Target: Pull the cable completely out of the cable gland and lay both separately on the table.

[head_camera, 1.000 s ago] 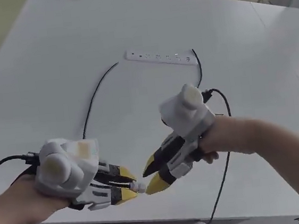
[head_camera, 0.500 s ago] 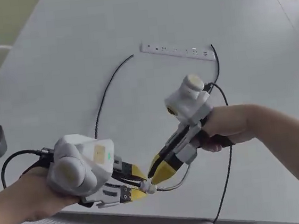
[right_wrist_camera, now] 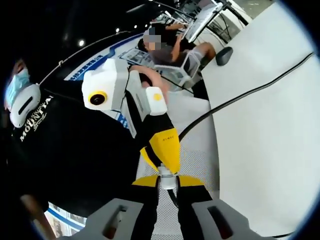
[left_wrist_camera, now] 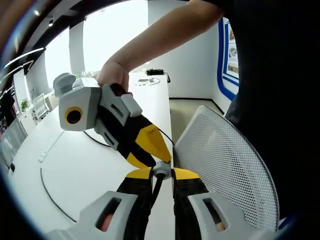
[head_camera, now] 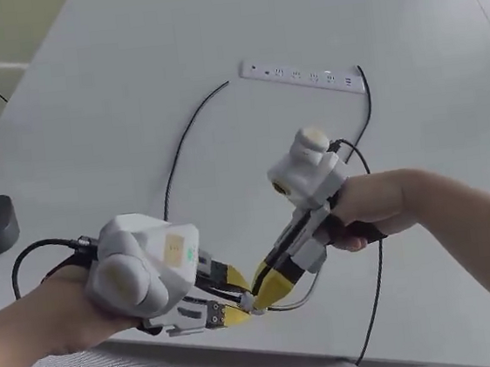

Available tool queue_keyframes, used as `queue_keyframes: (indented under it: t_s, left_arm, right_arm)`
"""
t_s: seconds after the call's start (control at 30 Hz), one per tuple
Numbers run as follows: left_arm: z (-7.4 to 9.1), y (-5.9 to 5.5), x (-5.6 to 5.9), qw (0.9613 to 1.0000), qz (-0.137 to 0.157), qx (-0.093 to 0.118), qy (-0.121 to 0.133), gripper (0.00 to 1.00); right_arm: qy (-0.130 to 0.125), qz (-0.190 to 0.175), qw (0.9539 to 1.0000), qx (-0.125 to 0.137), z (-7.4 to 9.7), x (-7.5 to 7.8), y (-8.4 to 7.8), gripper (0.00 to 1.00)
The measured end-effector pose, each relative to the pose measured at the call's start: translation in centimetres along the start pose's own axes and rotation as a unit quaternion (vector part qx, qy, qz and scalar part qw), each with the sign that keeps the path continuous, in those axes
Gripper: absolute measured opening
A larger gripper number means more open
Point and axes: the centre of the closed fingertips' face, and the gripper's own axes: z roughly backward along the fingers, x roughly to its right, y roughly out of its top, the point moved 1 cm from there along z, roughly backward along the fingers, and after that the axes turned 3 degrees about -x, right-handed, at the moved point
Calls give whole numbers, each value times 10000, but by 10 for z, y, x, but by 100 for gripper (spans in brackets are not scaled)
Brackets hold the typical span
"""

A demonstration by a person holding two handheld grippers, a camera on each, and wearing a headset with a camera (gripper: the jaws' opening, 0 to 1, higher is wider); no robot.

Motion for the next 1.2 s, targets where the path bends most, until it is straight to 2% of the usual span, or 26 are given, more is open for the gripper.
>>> queue_keyframes:
  t_s: [0.33,0.4,0.53,0.6,0.63,0.73,0.8,0.87,0.97,1.0,1.03,1.07,1.13,1.17,1.2]
  left_arm:
    - [0,-2,0,10000,-58,1,-66,15]
    - [0,-2,0,10000,-57,1,-71,15]
    - [0,-4,0,10000,-44,-33,-81,15]
    - [0,-6,-1,10000,-29,-62,-68,15]
    - [0,-8,-1,9999,-21,-91,-47,15]
    - [1,-11,-4,9998,164,-51,-39,15]
    - [2,-9,-4,9993,378,29,-41,15]
    - [3,-10,-5,9988,488,73,-10,15]
    - [5,-9,-5,9953,940,234,-40,15]
    - [6,-10,-7,9936,1100,257,14,15]
    - [7,-10,-9,9944,1019,256,70,15]
    - [9,-9,-9,9940,1047,321,52,15]
    - [10,-9,-9,9922,1194,355,75,15]
    - [10,-10,-11,9922,1192,364,100,15]
    - [10,-11,-11,9914,1253,374,88,15]
  right_arm:
    - [140,29,9999,-32,1,-3,-4,10]
    - [84,123,9999,-32,1,-1,-4,8]
    - [83,84,9999,-40,-1,1,-3,8]
    - [-4,118,9999,-47,-2,2,-2,7]
    - [-118,248,9996,-46,-2,5,-1,7]
    - [-393,384,9984,-120,-3,5,1,7]
    - [-662,547,9961,-191,-2,6,1,7]
    - [-1001,727,9921,-207,-2,7,3,7]
    - [-1521,1037,9826,-243,-1,3,4,7]
    - [-1808,1104,9771,-178,-1,3,6,7]
    - [-2057,1172,9715,-141,1,4,8,7]
    - [-2287,1337,9641,-189,0,1,8,7]
    - [-2675,1407,9530,-199,1,1,9,7]
    - [-2979,1530,9420,-234,1,2,10,7]
    - [-3142,1707,9334,-304,0,3,11,7]
